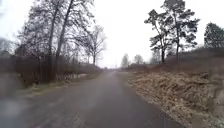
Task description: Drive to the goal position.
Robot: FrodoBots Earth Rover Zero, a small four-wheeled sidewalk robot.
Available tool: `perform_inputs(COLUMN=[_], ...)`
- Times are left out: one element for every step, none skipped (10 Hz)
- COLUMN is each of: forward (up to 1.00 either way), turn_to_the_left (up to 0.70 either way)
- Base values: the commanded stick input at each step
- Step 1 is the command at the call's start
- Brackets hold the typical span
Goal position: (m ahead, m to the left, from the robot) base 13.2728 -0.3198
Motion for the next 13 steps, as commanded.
perform_inputs(forward=[0.7,0.7,0.7,0.7,0.7,0.7,0.7,0.7,0.7,0.7,0.7,0.7,0.7], turn_to_the_left=[0.0,0.0,0.0,0.0,0.0,0.0,0.0,0.0,0.0,0.0,0.0,0.0,0.0])
